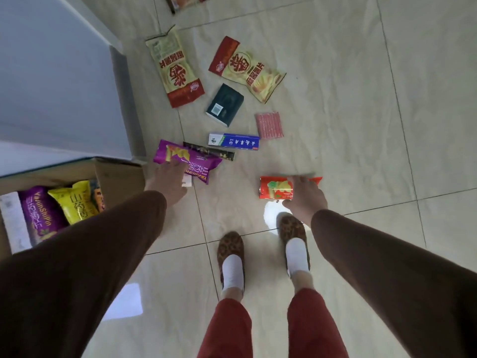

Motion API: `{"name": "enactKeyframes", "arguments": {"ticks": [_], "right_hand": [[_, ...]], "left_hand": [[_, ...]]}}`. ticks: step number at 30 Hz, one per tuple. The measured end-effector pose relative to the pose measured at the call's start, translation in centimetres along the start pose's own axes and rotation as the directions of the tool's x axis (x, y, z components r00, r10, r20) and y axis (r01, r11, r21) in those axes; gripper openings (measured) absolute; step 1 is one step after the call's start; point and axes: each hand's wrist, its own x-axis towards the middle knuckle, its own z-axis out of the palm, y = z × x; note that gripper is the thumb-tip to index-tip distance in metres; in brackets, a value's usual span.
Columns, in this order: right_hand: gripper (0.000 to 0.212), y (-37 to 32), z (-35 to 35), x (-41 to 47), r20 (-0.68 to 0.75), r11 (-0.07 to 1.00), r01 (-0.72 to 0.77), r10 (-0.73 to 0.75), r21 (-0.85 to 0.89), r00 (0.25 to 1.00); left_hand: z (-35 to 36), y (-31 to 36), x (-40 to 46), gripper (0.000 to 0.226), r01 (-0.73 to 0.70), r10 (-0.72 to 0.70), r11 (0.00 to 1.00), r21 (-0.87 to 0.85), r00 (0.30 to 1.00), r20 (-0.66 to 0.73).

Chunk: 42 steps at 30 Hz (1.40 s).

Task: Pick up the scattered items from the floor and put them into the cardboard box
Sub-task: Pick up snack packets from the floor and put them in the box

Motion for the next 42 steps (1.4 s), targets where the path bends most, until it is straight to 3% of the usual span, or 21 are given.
{"name": "enactKeyframes", "arguments": {"ticks": [9,14,19,22,24,26,29,34,42], "right_hand": [[0.076,3.6,7.1,10.5,0.101,0.927,0.132,-0.102,-0.351,0.99],[0.054,5.6,10.1,13.0,0.071,0.85,0.202,-0.191,-0.487,0.979],[0.062,5.9,9.0,13.2,0.127,0.829,0.226,-0.188,-0.512,0.974],[0.075,5.2,6.5,12.3,0.134,0.88,0.223,-0.183,-0.419,0.974],[0.079,4.5,4.4,11.3,0.108,0.904,0.231,-0.206,-0.36,0.973],[0.079,3.7,2.3,10.1,0.094,0.916,0.254,-0.236,-0.309,0.967],[0.081,1.5,-0.7,7.5,0.091,0.936,0.274,-0.26,-0.223,0.961],[0.08,-4.1,-4.1,2.1,0.068,0.95,0.311,-0.309,-0.025,0.949],[0.082,-15.0,-3.4,-7.5,0.079,0.948,0.295,-0.306,0.121,0.949]], "left_hand": [[4.9,-0.9,10.7,0.077,0.109,-0.082,0.972,0.208,0.988,-0.133],[7.2,-0.7,13.9,0.061,0.138,-0.095,0.875,0.464,0.989,-0.115],[7.5,0.3,12.4,0.037,0.134,-0.09,0.763,0.632,0.991,-0.102],[7.1,0.8,9.9,0.041,0.198,-0.146,0.865,0.462,0.979,-0.145],[6.4,1.5,8.0,0.054,0.233,-0.211,0.943,0.236,0.971,-0.116],[5.5,2.4,5.6,0.064,0.298,-0.298,0.955,-0.008,0.954,-0.046],[4.4,3.5,1.4,0.059,0.384,-0.389,0.877,-0.288,0.92,0.044],[3.4,4.1,-5.9,0.06,0.434,-0.462,0.651,-0.623,0.877,0.129],[2.7,0.4,-17.1,0.062,0.371,-0.571,0.39,-0.843,0.816,0.095]]}}
